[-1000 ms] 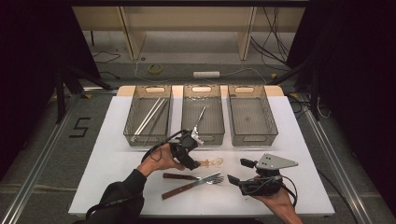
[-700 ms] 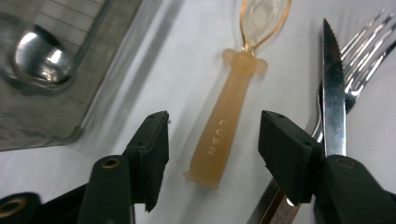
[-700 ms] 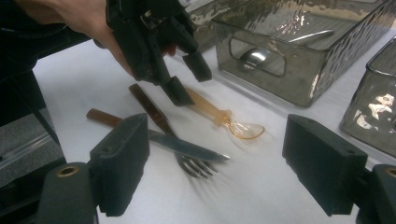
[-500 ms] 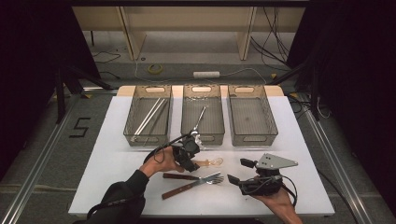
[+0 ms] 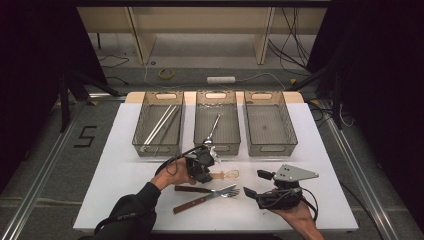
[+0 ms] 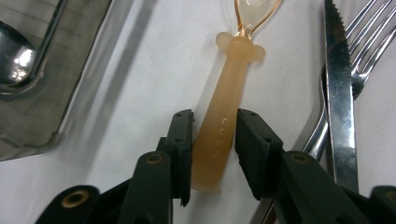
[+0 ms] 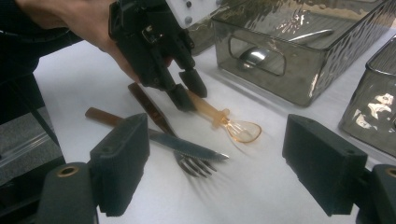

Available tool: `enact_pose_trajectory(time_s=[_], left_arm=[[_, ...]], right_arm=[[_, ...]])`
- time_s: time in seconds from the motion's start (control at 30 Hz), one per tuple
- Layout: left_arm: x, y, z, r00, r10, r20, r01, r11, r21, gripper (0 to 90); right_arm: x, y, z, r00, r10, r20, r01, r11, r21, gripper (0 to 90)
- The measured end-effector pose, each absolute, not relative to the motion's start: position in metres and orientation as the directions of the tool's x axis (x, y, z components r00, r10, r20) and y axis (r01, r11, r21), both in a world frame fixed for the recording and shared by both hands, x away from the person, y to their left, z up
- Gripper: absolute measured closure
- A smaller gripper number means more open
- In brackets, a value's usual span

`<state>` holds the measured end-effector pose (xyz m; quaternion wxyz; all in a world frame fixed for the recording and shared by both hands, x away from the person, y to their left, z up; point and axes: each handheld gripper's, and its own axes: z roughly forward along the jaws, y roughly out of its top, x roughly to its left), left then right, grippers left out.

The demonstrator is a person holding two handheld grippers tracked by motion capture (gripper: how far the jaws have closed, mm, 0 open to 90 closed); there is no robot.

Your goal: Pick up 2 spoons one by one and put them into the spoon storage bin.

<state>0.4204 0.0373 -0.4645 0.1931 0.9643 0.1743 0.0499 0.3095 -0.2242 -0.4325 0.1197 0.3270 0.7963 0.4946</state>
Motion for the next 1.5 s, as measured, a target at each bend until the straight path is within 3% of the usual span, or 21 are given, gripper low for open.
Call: enact_pose_trajectory(time_s=[0.5,1.5], left_arm=[[0.418,0.039,-0.465,0.951,0.305,0.048,0.260,-0.876,0.405,73.3],[0.422,0.053,-0.423,0.898,0.438,-0.032,0.371,-0.718,0.588,73.7]], right_arm=[[0.309,-0.224,-0.432,-0.757,0.640,0.131,0.403,0.300,0.865,24.0],[0.309,-0.225,-0.432,-0.754,0.644,0.132,0.402,0.293,0.867,24.0]])
